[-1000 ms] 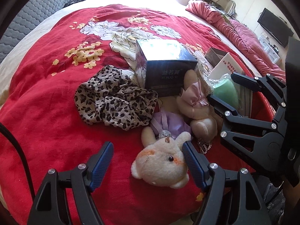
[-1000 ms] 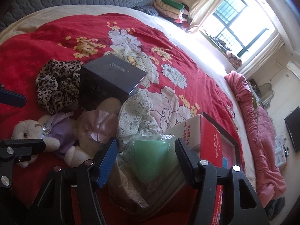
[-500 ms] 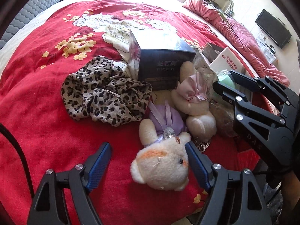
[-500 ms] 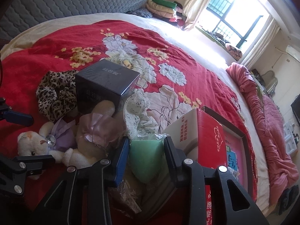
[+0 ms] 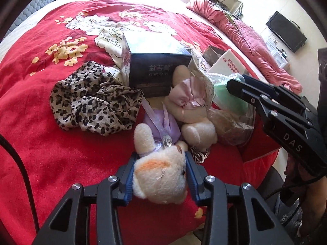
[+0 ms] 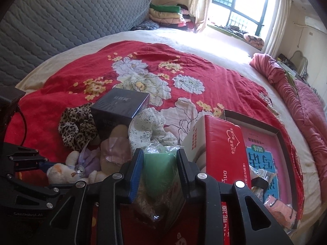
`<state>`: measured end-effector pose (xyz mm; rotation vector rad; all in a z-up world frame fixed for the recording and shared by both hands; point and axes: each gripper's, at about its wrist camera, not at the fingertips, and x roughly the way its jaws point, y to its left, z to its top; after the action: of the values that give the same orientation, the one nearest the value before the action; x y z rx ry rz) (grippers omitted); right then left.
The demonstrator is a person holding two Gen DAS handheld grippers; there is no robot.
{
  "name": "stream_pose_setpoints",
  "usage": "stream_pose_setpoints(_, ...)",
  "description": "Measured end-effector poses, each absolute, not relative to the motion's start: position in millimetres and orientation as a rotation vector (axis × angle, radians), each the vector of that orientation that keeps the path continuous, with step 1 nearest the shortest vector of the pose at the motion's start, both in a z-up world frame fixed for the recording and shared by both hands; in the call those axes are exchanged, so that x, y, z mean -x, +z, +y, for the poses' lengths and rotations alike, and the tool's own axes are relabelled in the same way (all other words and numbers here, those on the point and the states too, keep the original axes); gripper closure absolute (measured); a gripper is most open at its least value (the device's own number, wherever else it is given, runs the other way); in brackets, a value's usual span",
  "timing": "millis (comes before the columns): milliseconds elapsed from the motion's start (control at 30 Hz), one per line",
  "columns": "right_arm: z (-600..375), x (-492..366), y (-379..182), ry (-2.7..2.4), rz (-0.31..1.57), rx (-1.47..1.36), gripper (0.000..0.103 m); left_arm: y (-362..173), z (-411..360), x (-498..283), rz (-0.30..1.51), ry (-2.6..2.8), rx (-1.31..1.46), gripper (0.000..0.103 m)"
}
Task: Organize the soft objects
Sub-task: 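Grasp the green sponge in the clear bag with the right tool, then carry the plush bear with the left tool while the right tool carries the green sponge toward the tray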
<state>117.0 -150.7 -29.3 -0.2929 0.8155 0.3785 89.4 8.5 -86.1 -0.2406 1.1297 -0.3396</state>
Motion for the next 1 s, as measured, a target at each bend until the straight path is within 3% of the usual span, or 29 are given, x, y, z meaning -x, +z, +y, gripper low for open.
stream_pose_setpoints(733, -156.5, -105.1, -27.0, 0.451, 0.860, 0.185, 0.069, -61.7, 14.2, -69.1, 1.064, -0.308, 0.224, 0.060)
stream_pose_setpoints(1000, -150.0, -108.5, -35.8, 0.430, 0.869, 0.238, 0.060, -62.5, 12.8, -69.3, 1.065, -0.306, 0.219, 0.060)
